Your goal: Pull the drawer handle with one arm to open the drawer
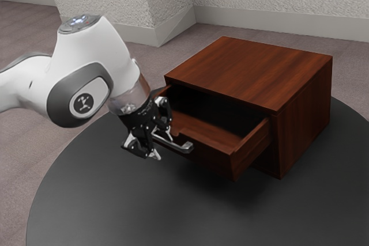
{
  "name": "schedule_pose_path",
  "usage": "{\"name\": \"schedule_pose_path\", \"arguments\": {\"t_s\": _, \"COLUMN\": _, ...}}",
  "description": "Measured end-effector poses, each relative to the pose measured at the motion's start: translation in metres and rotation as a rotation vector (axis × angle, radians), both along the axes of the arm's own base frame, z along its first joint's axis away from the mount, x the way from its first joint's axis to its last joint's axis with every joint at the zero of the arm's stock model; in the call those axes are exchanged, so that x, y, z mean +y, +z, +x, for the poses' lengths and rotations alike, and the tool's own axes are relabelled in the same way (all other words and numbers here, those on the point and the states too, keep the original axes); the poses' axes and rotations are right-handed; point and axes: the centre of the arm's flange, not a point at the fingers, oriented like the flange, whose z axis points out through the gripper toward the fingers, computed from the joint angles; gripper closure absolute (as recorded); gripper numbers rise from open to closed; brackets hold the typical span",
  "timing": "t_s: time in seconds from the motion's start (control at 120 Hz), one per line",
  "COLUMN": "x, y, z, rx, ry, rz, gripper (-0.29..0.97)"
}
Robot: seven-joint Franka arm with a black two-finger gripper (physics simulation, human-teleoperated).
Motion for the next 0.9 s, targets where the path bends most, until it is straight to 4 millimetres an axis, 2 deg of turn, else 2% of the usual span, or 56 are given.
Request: {"name": "schedule_pose_path", "arguments": {"t_s": 0.9, "x": 0.004, "y": 0.001, "z": -0.034, "rx": 0.069, "ry": 0.04, "rz": -0.007, "gripper": 0.39}}
